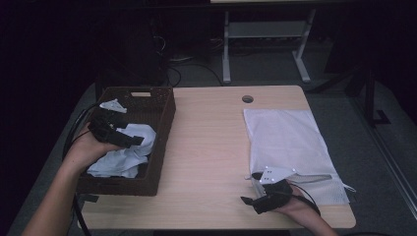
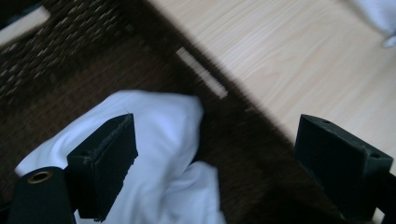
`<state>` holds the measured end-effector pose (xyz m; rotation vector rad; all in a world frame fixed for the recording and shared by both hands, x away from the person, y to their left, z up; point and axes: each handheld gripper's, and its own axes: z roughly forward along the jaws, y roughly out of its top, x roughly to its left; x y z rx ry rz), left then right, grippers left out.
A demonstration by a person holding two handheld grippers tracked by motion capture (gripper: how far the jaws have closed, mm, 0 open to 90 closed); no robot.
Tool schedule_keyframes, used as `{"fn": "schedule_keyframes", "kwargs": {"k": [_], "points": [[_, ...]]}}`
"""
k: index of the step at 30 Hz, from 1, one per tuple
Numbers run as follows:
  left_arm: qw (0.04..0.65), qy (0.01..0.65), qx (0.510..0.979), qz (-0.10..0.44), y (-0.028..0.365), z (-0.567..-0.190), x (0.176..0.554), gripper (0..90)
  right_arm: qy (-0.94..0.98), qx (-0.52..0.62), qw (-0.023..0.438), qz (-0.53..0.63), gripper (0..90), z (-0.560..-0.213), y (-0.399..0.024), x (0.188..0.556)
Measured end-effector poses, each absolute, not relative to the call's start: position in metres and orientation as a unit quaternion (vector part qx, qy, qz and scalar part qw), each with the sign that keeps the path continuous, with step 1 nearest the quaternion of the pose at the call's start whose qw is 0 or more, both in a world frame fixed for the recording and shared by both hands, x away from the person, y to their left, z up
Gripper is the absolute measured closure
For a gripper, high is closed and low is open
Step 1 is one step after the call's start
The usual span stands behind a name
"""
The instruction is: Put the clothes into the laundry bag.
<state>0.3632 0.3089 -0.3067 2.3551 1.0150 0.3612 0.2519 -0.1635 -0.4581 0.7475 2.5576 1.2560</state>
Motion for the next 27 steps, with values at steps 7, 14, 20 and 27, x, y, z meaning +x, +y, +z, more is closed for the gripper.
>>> {"fn": "schedule_keyframes", "kwargs": {"k": [7, 14, 20, 27], "points": [[0.239, 0.409, 0.869, 0.142, 0.325, -0.327, 0.378, 12.1, 0.864, 0.252, 0.097, 0.424, 13.5, -0.458, -0.162, 0.252], [0.213, 0.435, 0.865, 0.132, 0.334, -0.357, 0.396, 11.3, 0.864, 0.253, 0.097, 0.424, 13.5, -0.459, -0.164, 0.252], [0.191, 0.448, 0.864, 0.126, 0.336, -0.374, 0.404, 11.2, 0.865, 0.252, 0.096, 0.423, 13.5, -0.459, -0.163, 0.252], [0.174, 0.466, 0.862, 0.098, 0.339, -0.397, 0.414, 9.8, 0.865, 0.252, 0.096, 0.423, 13.5, -0.459, -0.164, 0.252]]}}
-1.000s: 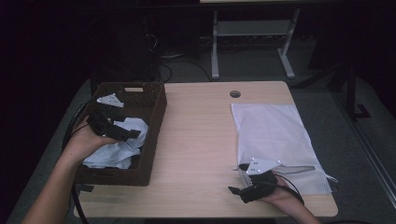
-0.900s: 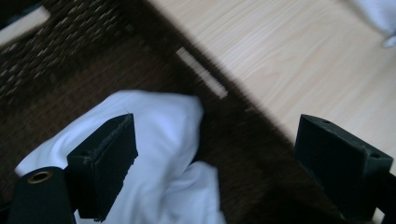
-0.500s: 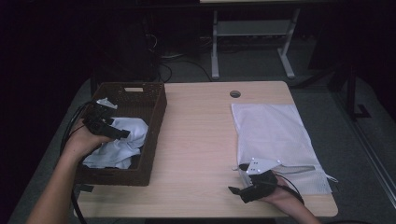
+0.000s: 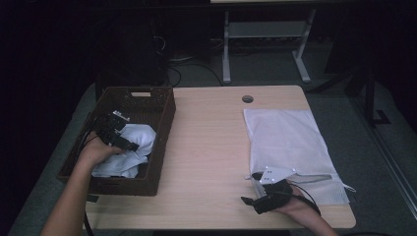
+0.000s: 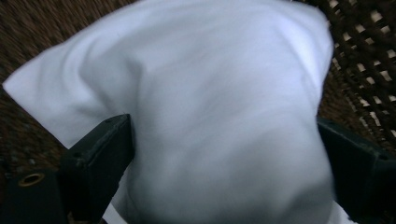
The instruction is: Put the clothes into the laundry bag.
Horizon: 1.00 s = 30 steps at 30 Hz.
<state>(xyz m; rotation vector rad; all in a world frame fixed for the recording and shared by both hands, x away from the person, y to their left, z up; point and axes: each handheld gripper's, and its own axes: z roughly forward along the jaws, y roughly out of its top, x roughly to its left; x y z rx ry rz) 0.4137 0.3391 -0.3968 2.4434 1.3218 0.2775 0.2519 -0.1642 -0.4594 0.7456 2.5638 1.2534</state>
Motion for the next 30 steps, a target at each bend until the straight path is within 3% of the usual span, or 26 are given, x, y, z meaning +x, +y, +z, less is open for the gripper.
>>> {"fn": "schedule_keyframes", "kwargs": {"k": [13, 23, 25, 26, 27, 28, 29, 30], "points": [[0.163, 0.478, 0.861, 0.064, 0.341, -0.42, 0.421, 9.2, 0.867, 0.249, 0.096, 0.421, 13.6, -0.459, -0.164, 0.251], [0.135, 0.47, 0.87, 0.069, 0.339, -0.428, 0.422, 13.1, 0.868, 0.248, 0.096, 0.42, 13.8, -0.459, -0.163, 0.251], [0.13, 0.466, 0.872, 0.072, 0.339, -0.427, 0.421, 16.0, 0.868, 0.247, 0.096, 0.42, 13.8, -0.459, -0.163, 0.251], [0.128, 0.466, 0.873, 0.073, 0.338, -0.427, 0.421, 23.5, 0.868, 0.248, 0.096, 0.419, 13.8, -0.459, -0.164, 0.251], [0.125, 0.465, 0.873, 0.074, 0.338, -0.426, 0.421, 23.5, 0.868, 0.248, 0.096, 0.419, 13.8, -0.459, -0.164, 0.251], [0.122, 0.462, 0.875, 0.077, 0.337, -0.425, 0.42, 32.0, 0.868, 0.248, 0.096, 0.419, 13.8, -0.459, -0.164, 0.251], [0.12, 0.46, 0.876, 0.081, 0.337, -0.424, 0.42, 32.0, 0.868, 0.248, 0.096, 0.419, 13.8, -0.459, -0.164, 0.251], [0.118, 0.458, 0.877, 0.084, 0.336, -0.424, 0.419, 39.1, 0.868, 0.247, 0.096, 0.42, 13.8, -0.459, -0.164, 0.251]]}}
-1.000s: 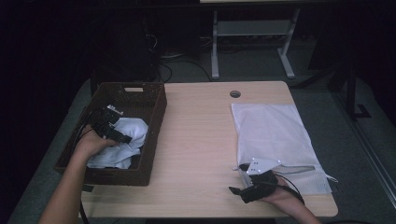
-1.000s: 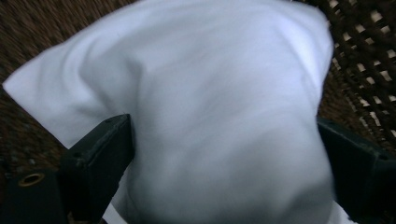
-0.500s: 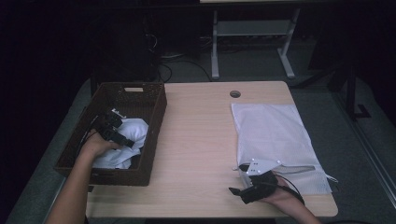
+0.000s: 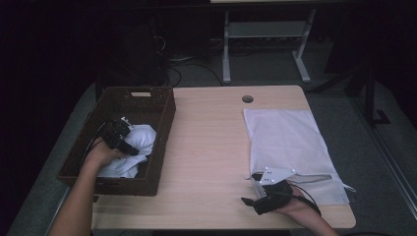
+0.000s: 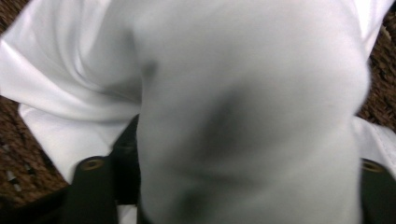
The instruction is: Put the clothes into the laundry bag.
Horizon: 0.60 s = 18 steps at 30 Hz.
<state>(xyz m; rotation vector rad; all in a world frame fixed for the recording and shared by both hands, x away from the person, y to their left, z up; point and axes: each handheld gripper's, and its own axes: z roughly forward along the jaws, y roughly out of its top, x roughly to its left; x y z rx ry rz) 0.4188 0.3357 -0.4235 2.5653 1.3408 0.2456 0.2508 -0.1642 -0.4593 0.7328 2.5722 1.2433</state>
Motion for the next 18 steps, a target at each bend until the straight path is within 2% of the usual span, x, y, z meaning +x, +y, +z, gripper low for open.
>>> {"fn": "schedule_keyframes", "kwargs": {"k": [7, 18], "points": [[0.121, 0.456, 0.877, 0.09, 0.336, -0.417, 0.417, 55.0, 0.87, 0.247, 0.098, 0.416, 13.9, -0.46, -0.164, 0.251], [0.174, 0.477, 0.858, 0.077, 0.355, -0.399, 0.411, 58.6, 0.87, 0.248, 0.098, 0.415, 14.0, -0.461, -0.165, 0.251]]}}
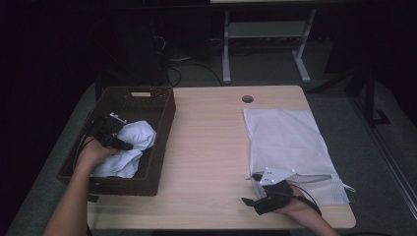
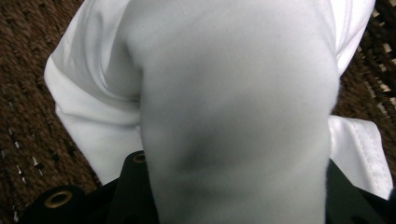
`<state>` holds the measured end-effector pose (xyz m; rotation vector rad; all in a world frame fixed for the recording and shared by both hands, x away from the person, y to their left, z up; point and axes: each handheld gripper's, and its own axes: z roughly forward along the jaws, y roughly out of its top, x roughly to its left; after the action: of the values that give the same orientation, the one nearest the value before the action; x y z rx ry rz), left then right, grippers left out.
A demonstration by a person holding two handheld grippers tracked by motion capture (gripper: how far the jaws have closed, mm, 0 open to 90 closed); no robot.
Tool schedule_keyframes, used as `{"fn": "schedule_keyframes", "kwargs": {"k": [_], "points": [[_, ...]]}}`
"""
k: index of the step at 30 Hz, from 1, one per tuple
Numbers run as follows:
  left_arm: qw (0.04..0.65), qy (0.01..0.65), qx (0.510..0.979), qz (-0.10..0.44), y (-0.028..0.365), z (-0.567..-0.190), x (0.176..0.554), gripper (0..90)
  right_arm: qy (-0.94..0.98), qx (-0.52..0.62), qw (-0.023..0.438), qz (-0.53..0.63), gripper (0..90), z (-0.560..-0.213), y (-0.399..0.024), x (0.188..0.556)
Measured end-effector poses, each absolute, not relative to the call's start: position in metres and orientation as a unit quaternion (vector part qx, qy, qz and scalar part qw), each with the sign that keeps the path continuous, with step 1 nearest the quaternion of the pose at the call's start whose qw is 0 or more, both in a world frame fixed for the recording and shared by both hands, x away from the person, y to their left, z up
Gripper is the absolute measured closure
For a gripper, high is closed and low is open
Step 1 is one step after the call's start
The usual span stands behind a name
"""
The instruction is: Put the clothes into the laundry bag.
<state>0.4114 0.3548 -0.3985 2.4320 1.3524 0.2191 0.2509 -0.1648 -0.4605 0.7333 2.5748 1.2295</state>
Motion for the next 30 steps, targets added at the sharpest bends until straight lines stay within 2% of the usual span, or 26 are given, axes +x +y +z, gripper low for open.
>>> {"fn": "schedule_keyframes", "kwargs": {"k": [20, 30], "points": [[0.22, 0.473, 0.849, 0.083, 0.365, -0.33, 0.399, 58.1, 0.868, 0.252, 0.099, 0.417, 14.0, -0.46, -0.166, 0.252], [0.248, 0.455, 0.851, 0.082, 0.358, -0.294, 0.391, 58.0, 0.868, 0.251, 0.098, 0.417, 14.0, -0.46, -0.165, 0.251]]}}
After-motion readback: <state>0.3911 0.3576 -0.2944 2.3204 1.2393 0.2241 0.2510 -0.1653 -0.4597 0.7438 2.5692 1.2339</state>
